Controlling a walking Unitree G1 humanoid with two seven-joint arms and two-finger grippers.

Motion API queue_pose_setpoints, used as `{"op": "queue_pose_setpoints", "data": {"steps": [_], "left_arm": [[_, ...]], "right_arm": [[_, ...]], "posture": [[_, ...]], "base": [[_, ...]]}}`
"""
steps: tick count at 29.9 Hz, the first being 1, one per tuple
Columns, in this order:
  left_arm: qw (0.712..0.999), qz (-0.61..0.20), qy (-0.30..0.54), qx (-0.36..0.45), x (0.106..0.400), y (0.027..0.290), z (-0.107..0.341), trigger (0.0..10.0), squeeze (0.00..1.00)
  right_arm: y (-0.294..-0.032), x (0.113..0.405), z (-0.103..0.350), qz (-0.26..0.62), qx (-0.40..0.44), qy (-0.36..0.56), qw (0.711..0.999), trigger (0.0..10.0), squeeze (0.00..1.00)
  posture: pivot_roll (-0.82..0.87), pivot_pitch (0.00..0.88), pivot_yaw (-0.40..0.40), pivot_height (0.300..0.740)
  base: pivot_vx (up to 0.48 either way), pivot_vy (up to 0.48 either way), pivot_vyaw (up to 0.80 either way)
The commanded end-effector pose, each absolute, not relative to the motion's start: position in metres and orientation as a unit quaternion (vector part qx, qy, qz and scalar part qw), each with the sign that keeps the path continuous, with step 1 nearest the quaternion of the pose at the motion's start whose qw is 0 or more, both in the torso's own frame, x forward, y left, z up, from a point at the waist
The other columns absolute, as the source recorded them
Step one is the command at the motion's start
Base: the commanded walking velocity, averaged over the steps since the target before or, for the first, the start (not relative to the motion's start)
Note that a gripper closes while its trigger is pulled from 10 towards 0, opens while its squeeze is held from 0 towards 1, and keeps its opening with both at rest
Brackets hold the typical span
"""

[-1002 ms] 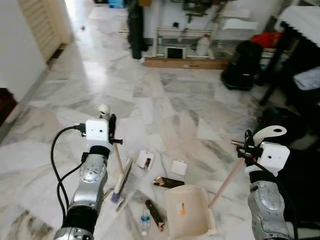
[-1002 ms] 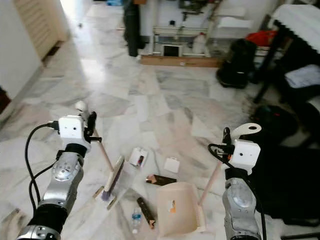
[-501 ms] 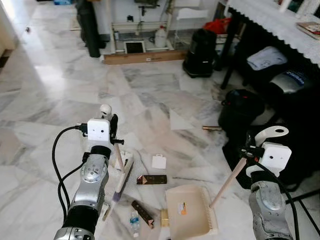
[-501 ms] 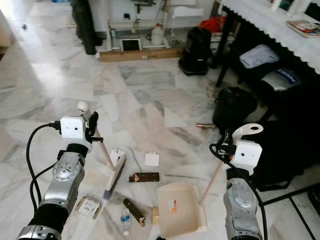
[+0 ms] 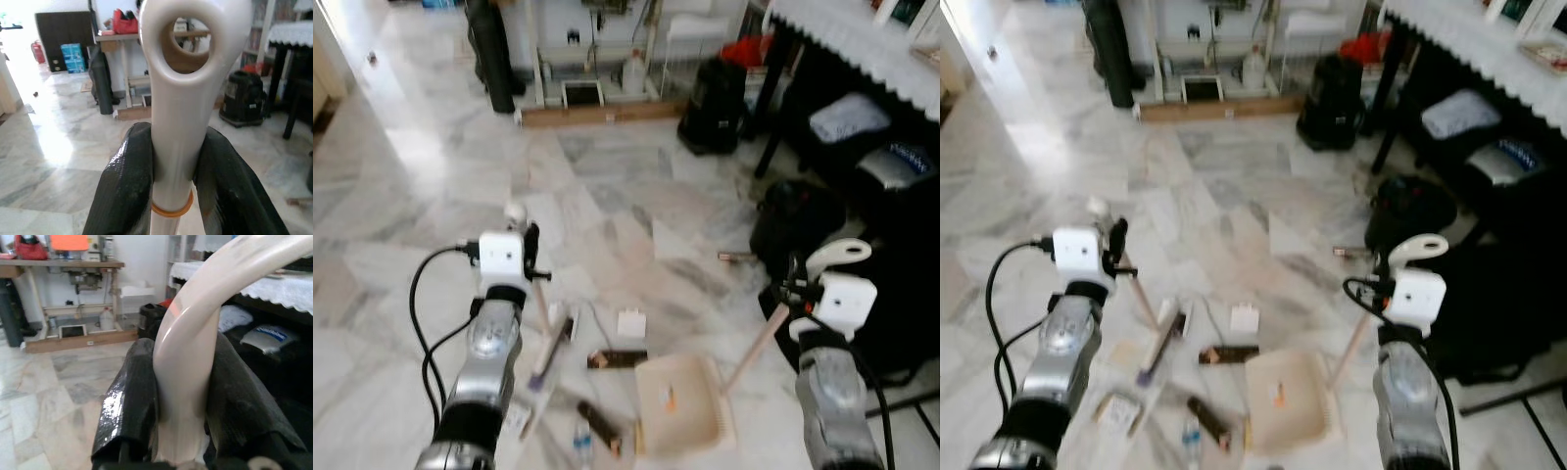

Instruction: Sweep floor

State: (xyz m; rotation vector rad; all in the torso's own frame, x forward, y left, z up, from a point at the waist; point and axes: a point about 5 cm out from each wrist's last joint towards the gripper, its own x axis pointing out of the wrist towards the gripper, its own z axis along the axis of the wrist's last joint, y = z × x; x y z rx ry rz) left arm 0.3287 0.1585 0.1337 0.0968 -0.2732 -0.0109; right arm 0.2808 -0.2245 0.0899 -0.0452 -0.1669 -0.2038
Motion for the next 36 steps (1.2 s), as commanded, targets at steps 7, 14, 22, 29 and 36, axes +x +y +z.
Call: {"op": "queue_pose_setpoints", "data": {"steps": [7, 14, 22, 29, 36], "left_arm": [[0.986, -0.009, -0.16, 0.047, 0.3286, 0.1565, 0.1425, 10.0, 0.0], [0.986, -0.004, -0.161, 0.047, 0.3287, 0.1587, 0.1434, 10.0, 0.0], [0.986, -0.005, -0.159, 0.053, 0.329, 0.158, 0.1429, 10.0, 0.0], [0.986, -0.006, -0.16, 0.05, 0.329, 0.1565, 0.1433, 10.0, 0.0], [0.986, -0.005, -0.159, 0.05, 0.3287, 0.1569, 0.143, 10.0, 0.0]], "right_arm": [[-0.2291, 0.2825, 0.1011, -0.105, -0.033, -0.107, 0.988, 10.0, 0.0], [-0.2289, 0.2829, 0.1012, -0.106, -0.03, -0.108, 0.988, 10.0, 0.0], [-0.231, 0.2821, 0.0989, -0.112, -0.032, -0.1, 0.988, 10.0, 0.0], [-0.2318, 0.2815, 0.0991, -0.114, -0.032, -0.101, 0.988, 10.0, 0.0], [-0.2316, 0.2817, 0.0993, -0.113, -0.031, -0.101, 0.988, 10.0, 0.0]], "posture": [[0.06, 0.084, -0.038, 0.74], [0.06, 0.091, -0.038, 0.74], [0.06, 0.095, -0.038, 0.74], [0.05, 0.102, -0.038, 0.74], [0.06, 0.105, -0.038, 0.74]], "base": [[0.0, -0.322, 0.0], [0.0, -0.135, 0.0], [0.0, -0.035, 0.0], [0.0, -0.369, 0.0], [0.0, -0.384, 0.0]]}}
